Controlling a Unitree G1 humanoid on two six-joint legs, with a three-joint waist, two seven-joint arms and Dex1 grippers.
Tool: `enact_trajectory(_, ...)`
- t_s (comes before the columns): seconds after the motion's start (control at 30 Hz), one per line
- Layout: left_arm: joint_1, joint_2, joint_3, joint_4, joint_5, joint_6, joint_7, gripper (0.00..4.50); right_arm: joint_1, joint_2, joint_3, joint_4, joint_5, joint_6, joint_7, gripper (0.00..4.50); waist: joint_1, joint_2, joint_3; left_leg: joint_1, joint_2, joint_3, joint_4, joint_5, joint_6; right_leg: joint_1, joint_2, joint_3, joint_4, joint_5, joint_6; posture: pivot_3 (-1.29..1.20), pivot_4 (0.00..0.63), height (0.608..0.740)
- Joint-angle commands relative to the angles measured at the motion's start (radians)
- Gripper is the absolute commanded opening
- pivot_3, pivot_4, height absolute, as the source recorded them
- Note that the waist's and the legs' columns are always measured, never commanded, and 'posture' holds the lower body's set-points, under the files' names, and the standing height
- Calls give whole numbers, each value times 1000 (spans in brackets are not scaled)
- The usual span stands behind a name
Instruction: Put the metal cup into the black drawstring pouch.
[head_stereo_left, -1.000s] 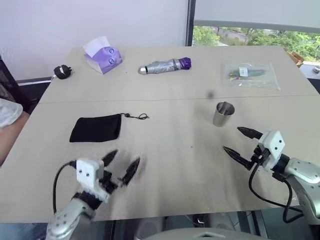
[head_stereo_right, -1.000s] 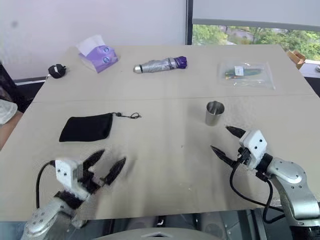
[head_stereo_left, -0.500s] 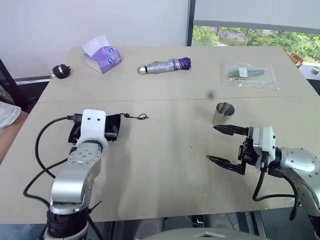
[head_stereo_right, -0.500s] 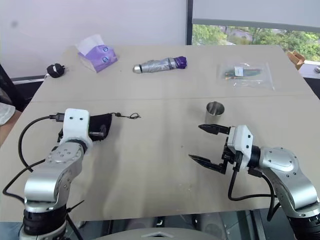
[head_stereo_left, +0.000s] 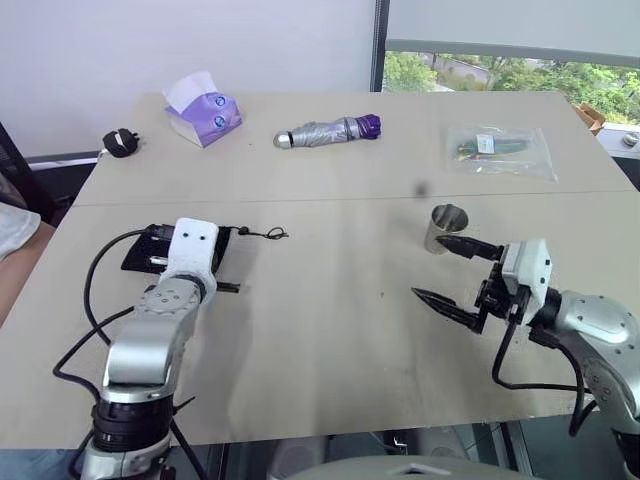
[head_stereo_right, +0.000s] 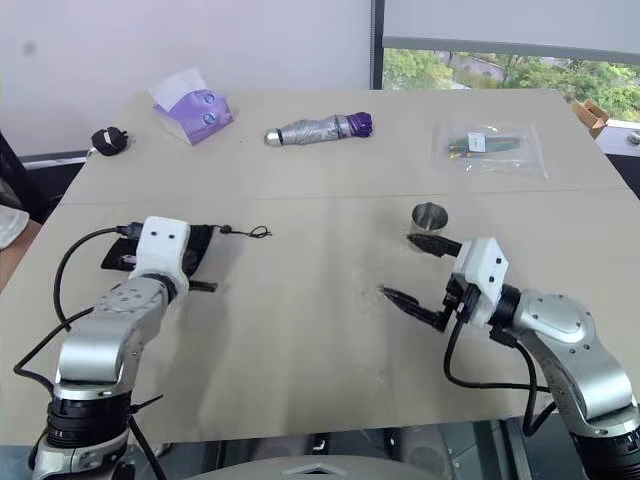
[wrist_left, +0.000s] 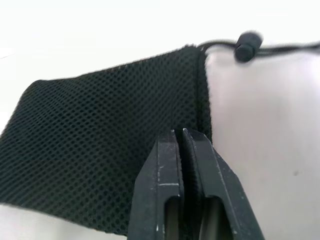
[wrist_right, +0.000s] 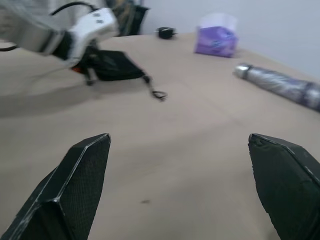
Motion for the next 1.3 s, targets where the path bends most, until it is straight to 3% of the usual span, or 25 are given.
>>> enact_trajectory(0.03,-16,-18,153,-29,-274,-96,-285,86,-75,-23,-84,-53,104,156,-100,4500,0,0,0,0,0,0,0,0,0,0,-1,0,0,0,0,0,150,740)
enact_trajectory(0.1,-25,-6,214,-21,-404,-58,-383,86,-140,-85,-105,-75,104,303,-173,4500,0,0,0,-1,0,1,0,0,0,-1,-3,0,0,0,-1,0,150,740)
enact_trajectory(0.17,-32,22,231,-12,-449,-22,-401,86,-220,-155,-95,-73,72,447,-242,4500,-1,1,0,-1,0,1,1,0,0,-1,-3,-1,0,0,-1,0,150,740)
enact_trajectory(0.37,-60,90,173,-10,-518,-26,-481,86,-542,-195,18,222,65,679,-216,4500,-8,0,0,0,-1,2,1,0,0,-1,3,0,0,0,-1,0,150,740)
enact_trajectory(0.67,-100,112,99,-3,-485,-91,-468,86,-852,-232,334,674,-151,630,57,4500,-7,0,1,-4,-1,2,0,0,1,-3,3,0,-2,2,3,0,150,740)
enact_trajectory(0.77,-98,100,98,-13,-494,-96,-450,0,-898,-213,393,774,-226,573,115,3601,-9,0,1,-5,-1,2,-1,-1,1,-3,2,0,-3,2,3,0,150,740)
enact_trajectory(0.87,-87,99,97,-25,-500,-100,-440,0,-915,-206,413,809,-268,536,164,2312,-11,1,1,-6,-1,1,-1,-1,1,-5,2,0,-3,2,3,0,150,740)
enact_trajectory(0.97,-67,98,106,-35,-505,-100,-428,0,-908,-205,397,802,-287,497,195,540,-16,1,1,-7,-1,1,-1,-1,1,-5,2,0,-2,2,3,0,150,740)
enact_trajectory(1.03,-58,95,110,-38,-509,-98,-420,0,-881,-212,375,770,-285,484,210,24,-20,0,1,-6,-1,1,-1,-1,1,-5,2,0,-2,2,3,0,150,740)
enact_trajectory(1.2,-66,80,133,-33,-564,-65,-384,0,-780,-156,165,603,-115,608,190,24,-20,0,1,-6,-1,0,0,-1,1,-4,0,-1,-2,2,3,0,150,740)
enact_trajectory(1.3,-69,87,143,-22,-586,-52,-372,0,-673,-50,59,440,-4,674,121,24,-24,0,1,-5,0,-1,0,0,1,-4,0,0,-1,2,3,0,150,740)
